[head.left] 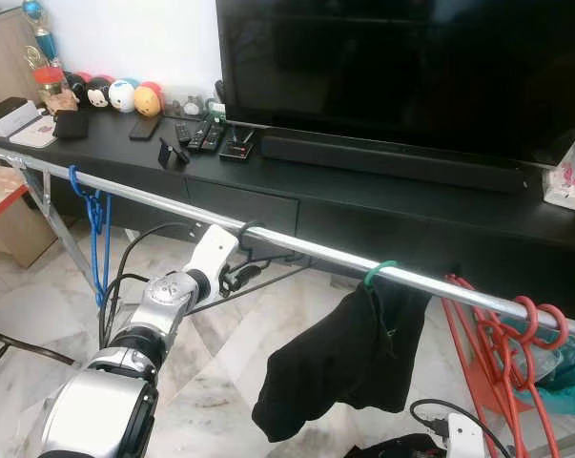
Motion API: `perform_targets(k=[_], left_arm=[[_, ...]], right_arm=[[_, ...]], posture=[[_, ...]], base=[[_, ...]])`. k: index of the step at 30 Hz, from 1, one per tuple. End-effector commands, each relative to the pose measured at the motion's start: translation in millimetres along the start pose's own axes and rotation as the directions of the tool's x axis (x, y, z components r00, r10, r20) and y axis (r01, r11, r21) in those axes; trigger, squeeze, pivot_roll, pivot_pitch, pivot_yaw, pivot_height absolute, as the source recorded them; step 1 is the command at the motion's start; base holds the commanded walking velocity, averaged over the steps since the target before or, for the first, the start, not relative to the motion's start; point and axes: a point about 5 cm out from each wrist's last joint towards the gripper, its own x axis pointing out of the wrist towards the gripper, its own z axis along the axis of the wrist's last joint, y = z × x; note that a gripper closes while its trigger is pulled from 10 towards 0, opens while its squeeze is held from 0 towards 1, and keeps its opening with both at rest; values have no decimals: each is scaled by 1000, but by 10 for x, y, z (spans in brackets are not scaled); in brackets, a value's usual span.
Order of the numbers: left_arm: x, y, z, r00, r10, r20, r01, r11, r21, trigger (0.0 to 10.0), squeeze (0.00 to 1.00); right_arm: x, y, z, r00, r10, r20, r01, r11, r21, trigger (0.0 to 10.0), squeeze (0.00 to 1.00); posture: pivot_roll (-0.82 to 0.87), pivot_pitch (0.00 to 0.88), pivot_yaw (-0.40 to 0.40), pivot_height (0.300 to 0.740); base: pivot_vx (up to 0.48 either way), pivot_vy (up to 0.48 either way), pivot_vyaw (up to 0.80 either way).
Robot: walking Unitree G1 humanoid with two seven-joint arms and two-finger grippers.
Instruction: Hang hanger
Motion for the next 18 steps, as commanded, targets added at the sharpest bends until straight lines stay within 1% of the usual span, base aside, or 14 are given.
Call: perform_targets(k=[1, 3, 4, 5, 6, 11, 18], left_arm=[[18, -51, -32, 999, -33, -34, 34, 999, 38, 10000, 0], [28, -57, -29, 999, -26, -37, 28, 999, 34, 10000, 0], [34, -68, -29, 999, -30, -37, 31, 999, 27, 2196, 0], [39, -76, -28, 999, -33, -36, 34, 999, 22, 2196, 0], [43, -85, -29, 999, -38, -36, 38, 999, 20, 0, 0], [65, -159, -51, 996, -77, -48, 79, 997, 25, 0, 0], [68, -175, -77, 996, -71, -61, 73, 997, 30, 0, 0]], right_arm=[[14, 0, 120, 999, 5, 44, -4, 1000, -13, 10000, 0], [19, 7, 156, 998, 9, 55, -9, 1000, -14, 10000, 0], [23, 13, 176, 998, 12, 61, -11, 1000, -15, 10000, 0], [25, 18, 189, 998, 14, 65, -13, 1000, -15, 10000, 0], [27, 24, 201, 997, 16, 70, -15, 1000, -16, 10000, 0], [36, 53, 277, 995, 29, 99, -27, 999, -22, 10000, 0], [52, 126, 373, 990, 46, 131, -42, 999, -31, 10000, 0]], posture=[[-73, 0, -39, 740], [-76, 0, -38, 740], [-78, 0, -38, 740], [-78, 0, -38, 740], [-81, 0, -37, 740], [-84, 0, -38, 740], [-83, 0, -38, 740]], base=[[0, 0, 0], [0, 0, 0], [0, 0, 0], [0, 0, 0], [0, 0, 0], [0, 0, 0], [0, 0, 0]])
